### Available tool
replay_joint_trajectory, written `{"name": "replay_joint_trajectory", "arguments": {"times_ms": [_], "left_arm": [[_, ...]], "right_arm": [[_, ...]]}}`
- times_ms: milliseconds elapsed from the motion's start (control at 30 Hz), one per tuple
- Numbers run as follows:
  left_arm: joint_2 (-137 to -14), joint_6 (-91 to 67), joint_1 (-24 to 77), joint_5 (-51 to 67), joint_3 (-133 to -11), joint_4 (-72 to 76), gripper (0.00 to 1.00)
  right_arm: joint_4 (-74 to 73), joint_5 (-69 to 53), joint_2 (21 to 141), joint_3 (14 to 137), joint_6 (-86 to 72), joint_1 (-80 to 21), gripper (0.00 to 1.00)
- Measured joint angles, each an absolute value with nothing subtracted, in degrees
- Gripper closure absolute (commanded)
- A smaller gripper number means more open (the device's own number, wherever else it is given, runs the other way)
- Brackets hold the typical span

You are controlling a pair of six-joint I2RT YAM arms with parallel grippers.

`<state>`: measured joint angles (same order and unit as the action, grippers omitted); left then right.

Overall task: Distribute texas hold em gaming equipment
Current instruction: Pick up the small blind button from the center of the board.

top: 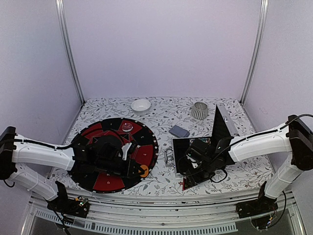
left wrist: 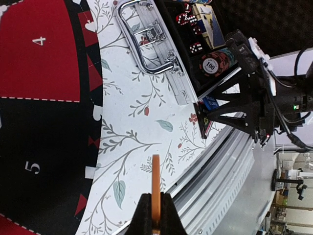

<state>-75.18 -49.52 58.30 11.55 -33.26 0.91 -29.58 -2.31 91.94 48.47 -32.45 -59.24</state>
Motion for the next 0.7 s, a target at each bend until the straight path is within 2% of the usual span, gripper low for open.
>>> {"name": "replay_joint_trajectory", "arguments": {"times_ms": [233, 700], "left_arm": [[-74.61, -49.56, 58.39, 11.51, -33.08, 1.43, 1.0], [-74.59, -49.52, 60.14, 11.14, -32.97, 1.5, 1.0]], "right_arm": [[-29.71, -2.31, 92.86, 49.56, -32.45, -60.12, 0.67], [-32.12, -2.35, 87.92, 49.21, -32.32, -61.49, 0.68]]}}
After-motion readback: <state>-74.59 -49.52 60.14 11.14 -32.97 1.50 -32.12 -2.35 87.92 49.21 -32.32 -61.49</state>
